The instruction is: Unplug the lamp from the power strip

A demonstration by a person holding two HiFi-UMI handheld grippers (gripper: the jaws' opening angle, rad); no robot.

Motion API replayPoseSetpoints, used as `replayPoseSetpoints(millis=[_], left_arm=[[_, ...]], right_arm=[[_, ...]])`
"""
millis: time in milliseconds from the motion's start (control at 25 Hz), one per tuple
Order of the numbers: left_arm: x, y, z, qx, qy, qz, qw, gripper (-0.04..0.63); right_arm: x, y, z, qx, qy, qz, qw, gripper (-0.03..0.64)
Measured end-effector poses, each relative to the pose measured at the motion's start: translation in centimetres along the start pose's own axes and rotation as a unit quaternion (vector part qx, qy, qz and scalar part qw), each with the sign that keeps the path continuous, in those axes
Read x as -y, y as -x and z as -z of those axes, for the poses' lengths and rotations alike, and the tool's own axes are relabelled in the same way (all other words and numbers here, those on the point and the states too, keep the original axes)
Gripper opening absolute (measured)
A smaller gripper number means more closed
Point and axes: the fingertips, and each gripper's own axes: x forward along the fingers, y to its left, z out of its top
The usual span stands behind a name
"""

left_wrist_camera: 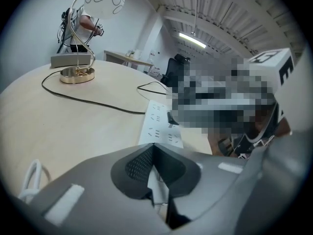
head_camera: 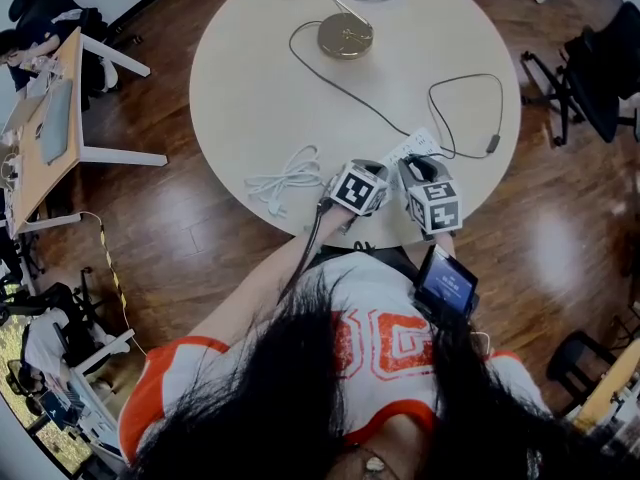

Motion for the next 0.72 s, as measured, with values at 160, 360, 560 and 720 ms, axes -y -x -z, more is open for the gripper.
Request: replayPoseSetpoints(millis=[160, 360, 560, 720], left_arm=[[0.0, 0.8, -1.1, 0.016, 0.000, -0.007, 0.9999, 0.000], [-0.2, 0.8, 0.0, 0.006, 0.009, -0.013, 0.9999, 0.000], [-0.2, 0.7, -0.3, 0.017, -0.009, -0.022, 0.9996, 0.000], [-0.2, 0.8, 0.0, 0.012, -0.018, -0.026, 0.9994, 0.000]], right_arm=[[0.7, 0.7, 1.6, -0.013, -0.022, 0.007, 1.000, 0.092], [0.2, 0.8, 3.0, -0.020, -0.028, 0.007, 0.999, 0.095], [-0.3, 0.8, 4.1, -0.029, -0.025, -0.005, 0.999, 0.114], [-0.7, 1.0, 5.5, -0.060, -0.027, -0.027, 0.997, 0.161]])
